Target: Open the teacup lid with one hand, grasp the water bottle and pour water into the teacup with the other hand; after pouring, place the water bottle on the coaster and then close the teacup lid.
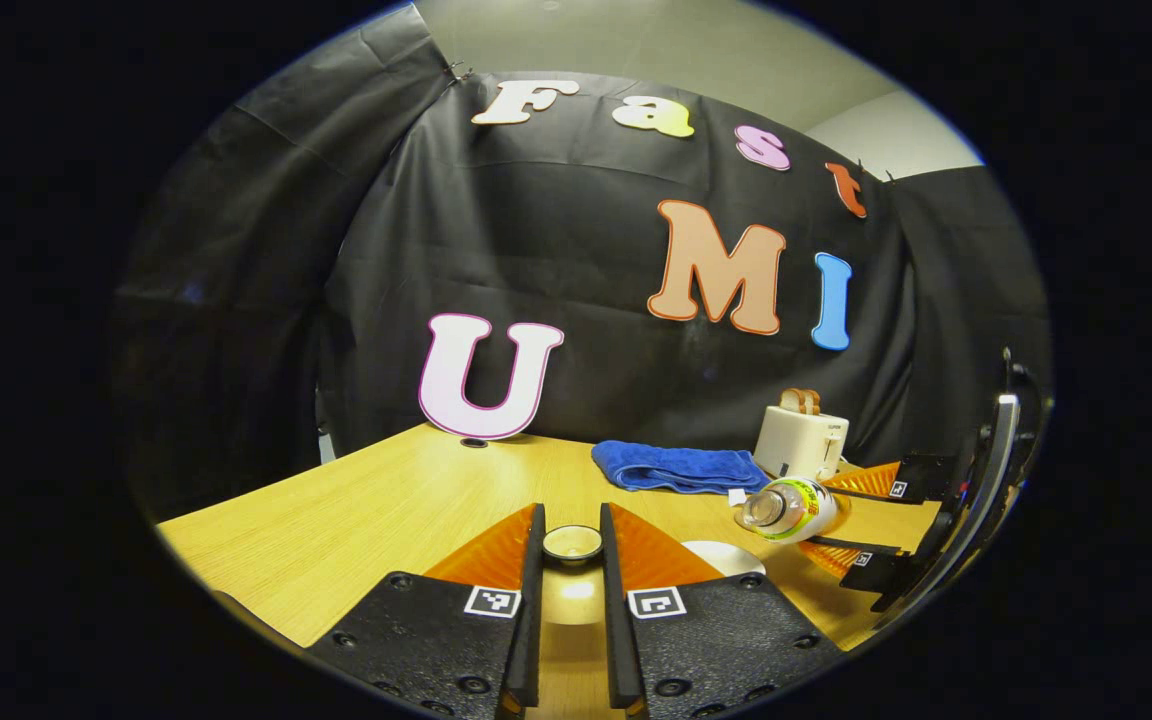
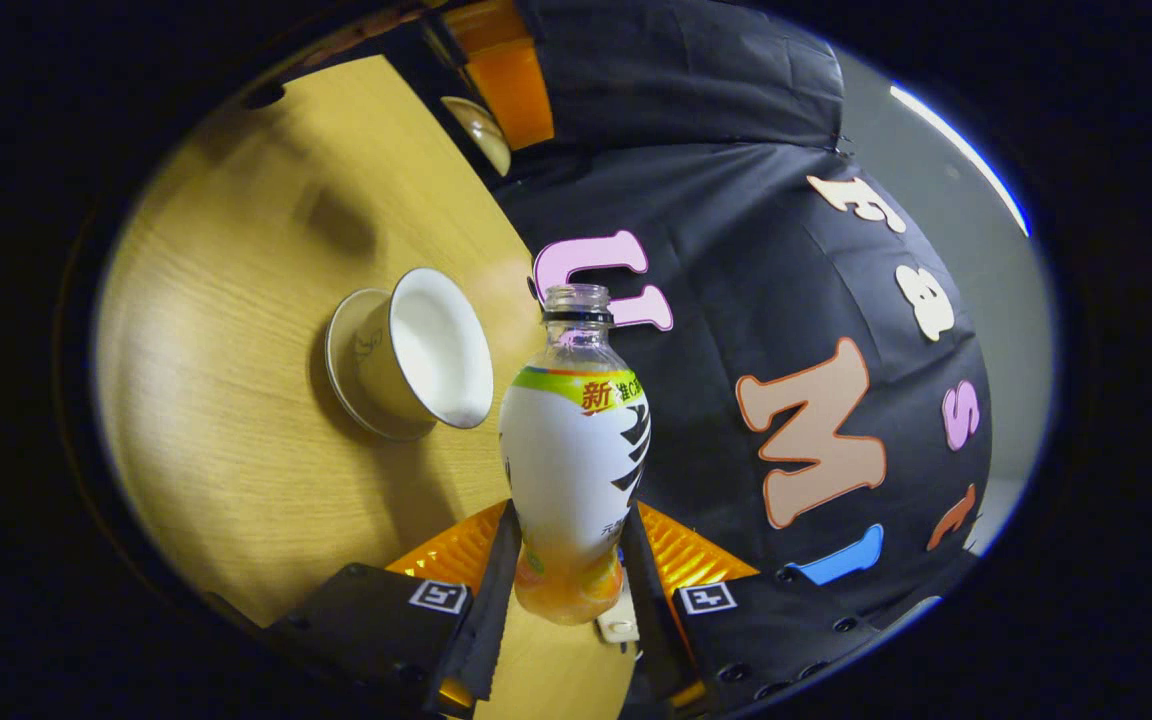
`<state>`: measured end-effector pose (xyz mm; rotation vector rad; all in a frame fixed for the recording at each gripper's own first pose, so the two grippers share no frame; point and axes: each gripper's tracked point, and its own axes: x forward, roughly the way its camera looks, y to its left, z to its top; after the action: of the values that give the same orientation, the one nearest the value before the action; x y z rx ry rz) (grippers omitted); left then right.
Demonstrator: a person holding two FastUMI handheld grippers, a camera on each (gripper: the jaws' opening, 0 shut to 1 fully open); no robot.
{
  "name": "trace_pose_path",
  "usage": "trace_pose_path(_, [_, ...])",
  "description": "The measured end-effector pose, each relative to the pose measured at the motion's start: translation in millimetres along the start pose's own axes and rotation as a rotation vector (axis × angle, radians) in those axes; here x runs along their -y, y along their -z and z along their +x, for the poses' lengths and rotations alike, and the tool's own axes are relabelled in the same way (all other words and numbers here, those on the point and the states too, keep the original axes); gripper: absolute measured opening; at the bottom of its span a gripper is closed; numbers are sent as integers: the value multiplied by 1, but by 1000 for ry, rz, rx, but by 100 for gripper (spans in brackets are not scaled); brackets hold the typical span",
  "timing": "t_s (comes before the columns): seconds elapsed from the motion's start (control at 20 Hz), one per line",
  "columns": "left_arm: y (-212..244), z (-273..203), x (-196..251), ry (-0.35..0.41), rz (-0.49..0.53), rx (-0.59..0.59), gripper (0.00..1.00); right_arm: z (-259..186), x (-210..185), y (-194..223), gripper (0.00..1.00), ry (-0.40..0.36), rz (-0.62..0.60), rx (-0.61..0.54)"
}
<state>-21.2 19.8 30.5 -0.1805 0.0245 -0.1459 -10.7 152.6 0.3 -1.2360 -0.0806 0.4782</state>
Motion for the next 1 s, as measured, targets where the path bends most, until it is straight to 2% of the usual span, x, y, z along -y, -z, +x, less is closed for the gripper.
trace_pose_path(0.2, [2,1,2,6,0,-5,24,-3,2,-1,60,-27,197,-6])
trace_pose_path(0.25, [3,1,2,6,1,-7,24,-5,2,-1,63,-29,245,-5])
trace_pose_path(0.3, [4,1,4,9,0,-8,23,-5,1,-2,60,-36,290,-5])
trace_pose_path(0.6, [8,2,8,18,-3,-18,26,1,11,-1,62,-78,534,1])
trace_pose_path(0.65, [8,2,8,19,-3,-20,24,1,13,-1,60,-82,577,-1])
trace_pose_path(0.8, [8,2,9,23,-3,-19,24,6,21,7,63,-77,695,-5])
trace_pose_path(1.0, [12,3,10,27,-9,-27,24,32,48,12,62,-39,848,-1])
